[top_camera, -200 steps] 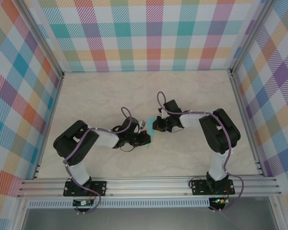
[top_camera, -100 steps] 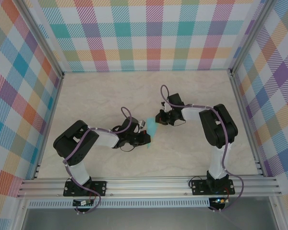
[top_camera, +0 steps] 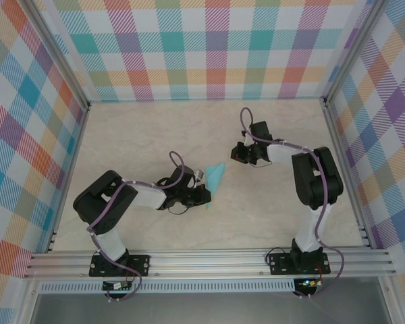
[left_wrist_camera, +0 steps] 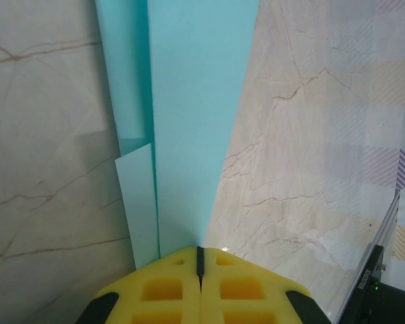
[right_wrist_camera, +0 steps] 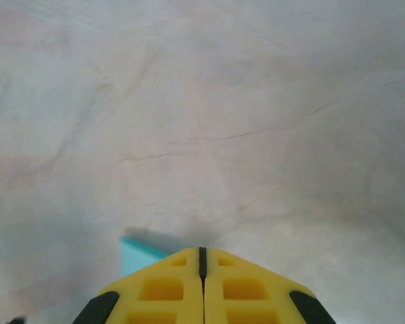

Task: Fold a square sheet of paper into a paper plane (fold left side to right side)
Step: Fold the wing for the fifth time at the center of the table.

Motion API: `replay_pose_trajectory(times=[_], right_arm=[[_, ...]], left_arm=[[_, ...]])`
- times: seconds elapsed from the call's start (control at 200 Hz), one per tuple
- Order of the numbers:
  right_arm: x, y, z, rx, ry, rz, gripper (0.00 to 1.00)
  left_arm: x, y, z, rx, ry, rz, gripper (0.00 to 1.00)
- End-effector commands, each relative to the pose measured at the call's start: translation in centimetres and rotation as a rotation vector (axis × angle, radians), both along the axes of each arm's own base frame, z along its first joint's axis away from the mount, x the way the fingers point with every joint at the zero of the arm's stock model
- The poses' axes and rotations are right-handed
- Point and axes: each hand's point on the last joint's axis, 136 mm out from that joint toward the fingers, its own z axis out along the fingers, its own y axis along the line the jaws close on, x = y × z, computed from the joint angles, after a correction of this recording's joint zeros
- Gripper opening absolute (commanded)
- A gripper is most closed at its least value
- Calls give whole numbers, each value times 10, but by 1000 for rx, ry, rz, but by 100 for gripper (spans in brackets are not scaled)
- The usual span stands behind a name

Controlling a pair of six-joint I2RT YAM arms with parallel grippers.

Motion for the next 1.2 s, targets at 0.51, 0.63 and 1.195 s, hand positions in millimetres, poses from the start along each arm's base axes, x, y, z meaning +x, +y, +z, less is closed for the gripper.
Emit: replay_pose_trajectory(times=[0.51,0.63,1.195], right_arm=[[-59,50,-73,-34,242,66,6],[-63,44,-79,-65,255,62,6],[-65,37,-82,-112,268,59,6]], left_arm=[[-16,11,8,48,32,-16,0],[-14,5,27,13,1,-39,5],[-18,-19,20,-25,51,-130,2]])
